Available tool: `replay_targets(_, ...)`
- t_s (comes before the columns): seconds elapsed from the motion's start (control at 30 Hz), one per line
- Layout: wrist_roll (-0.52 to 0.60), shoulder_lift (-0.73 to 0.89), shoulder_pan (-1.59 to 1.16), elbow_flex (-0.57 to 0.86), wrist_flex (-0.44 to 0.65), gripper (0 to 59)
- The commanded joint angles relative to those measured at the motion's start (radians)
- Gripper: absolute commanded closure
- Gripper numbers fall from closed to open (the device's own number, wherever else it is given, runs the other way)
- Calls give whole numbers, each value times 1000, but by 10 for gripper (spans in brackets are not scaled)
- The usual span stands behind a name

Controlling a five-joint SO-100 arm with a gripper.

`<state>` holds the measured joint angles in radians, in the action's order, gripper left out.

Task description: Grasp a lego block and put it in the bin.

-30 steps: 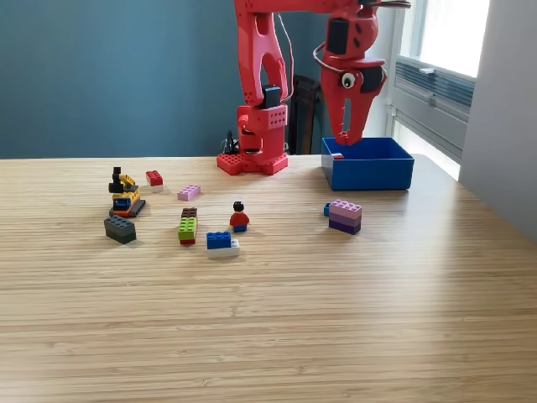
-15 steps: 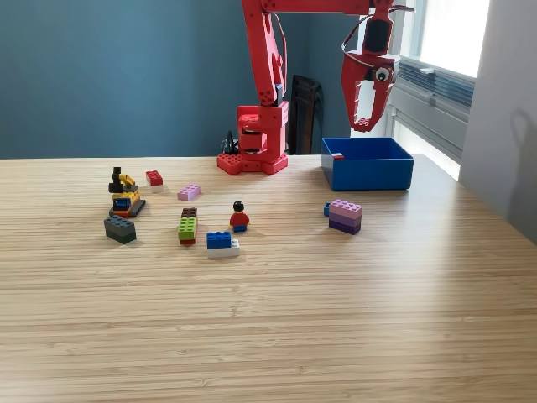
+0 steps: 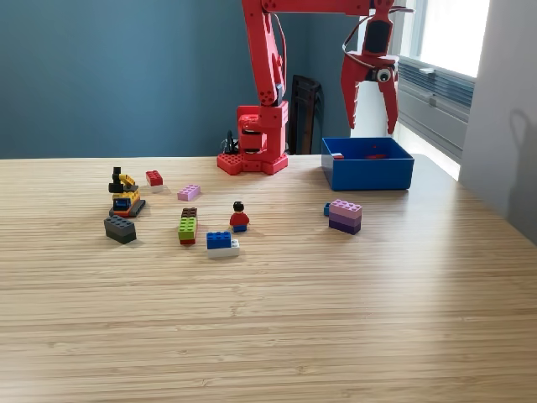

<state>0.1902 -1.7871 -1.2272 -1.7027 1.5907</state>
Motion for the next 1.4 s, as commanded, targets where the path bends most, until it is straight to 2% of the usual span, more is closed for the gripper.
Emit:
replay_targets(0.03,11,-9,204,91,3,496)
replay_targets(0.13,23,-9,405,133,-21,575)
replay_targets(0.17,23,-9,474,144,-29,585)
replay_targets(0.43,-110,-9,841,115,-100,585)
replay_targets(1.0,-167,-9,948,71,-103,585)
replay_targets(1.4,-213,-9,1048,46,-152,585)
